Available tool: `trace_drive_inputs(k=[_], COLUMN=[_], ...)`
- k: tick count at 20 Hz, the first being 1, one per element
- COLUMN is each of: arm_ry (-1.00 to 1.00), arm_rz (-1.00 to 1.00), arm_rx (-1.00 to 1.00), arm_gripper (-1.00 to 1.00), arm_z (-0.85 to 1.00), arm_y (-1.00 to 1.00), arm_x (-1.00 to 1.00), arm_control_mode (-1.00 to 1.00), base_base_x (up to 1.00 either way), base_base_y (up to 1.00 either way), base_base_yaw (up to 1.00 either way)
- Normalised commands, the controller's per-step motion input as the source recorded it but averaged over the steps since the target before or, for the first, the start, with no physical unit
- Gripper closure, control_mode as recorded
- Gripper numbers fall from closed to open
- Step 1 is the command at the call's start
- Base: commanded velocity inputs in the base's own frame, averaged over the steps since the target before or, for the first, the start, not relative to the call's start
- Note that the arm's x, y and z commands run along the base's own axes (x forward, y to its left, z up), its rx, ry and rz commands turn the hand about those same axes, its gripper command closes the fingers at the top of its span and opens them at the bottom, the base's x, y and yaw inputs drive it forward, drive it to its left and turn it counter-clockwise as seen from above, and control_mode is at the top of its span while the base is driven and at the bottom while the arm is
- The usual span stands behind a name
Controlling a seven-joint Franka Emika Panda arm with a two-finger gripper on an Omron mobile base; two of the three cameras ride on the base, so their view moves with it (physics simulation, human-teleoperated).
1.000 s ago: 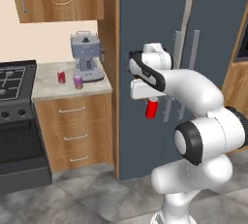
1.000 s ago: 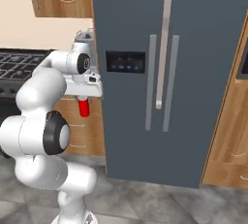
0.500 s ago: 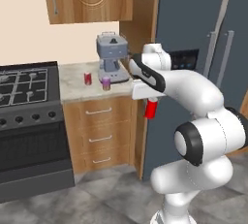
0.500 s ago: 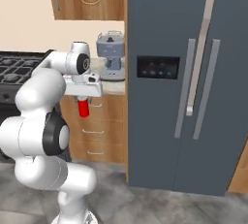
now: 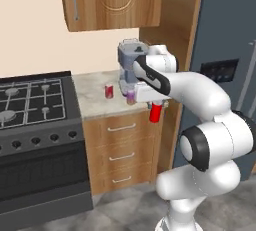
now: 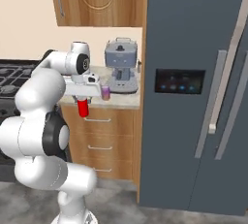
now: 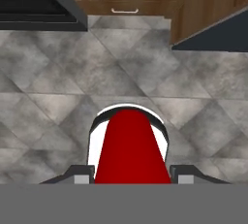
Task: Four empty soda cans are scattered around the kitchen. Gather all the cans and cluster them next to the stove for recycling.
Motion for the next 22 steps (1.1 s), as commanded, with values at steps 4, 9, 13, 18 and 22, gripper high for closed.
trace_drive_inputs(k=[4, 9, 13, 18, 22], arm_ry=[0.0, 0.0, 0.0, 0.0, 0.0], arm_rz=[0.0, 0.0, 0.0, 0.0, 0.0], arm_rx=[0.0, 0.0, 0.0, 0.0, 0.0], arm_gripper=[1.0, 1.0, 1.0, 1.0, 1.0], arm_z=[0.0, 0.0, 0.0, 0.0, 0.0], arm_y=[0.0, 0.0, 0.0, 0.0, 0.0], arm_x=[0.0, 0.0, 0.0, 0.0, 0.0], arm_control_mode=[1.0, 1.0, 1.0, 1.0, 1.0], base_base_x=[0.6, 0.57, 0.5, 0.42, 0.36], base_base_y=[0.48, 0.46, 0.46, 0.41, 0.4], base_base_yaw=[-0.07, -0.07, -0.06, -0.06, -0.06])
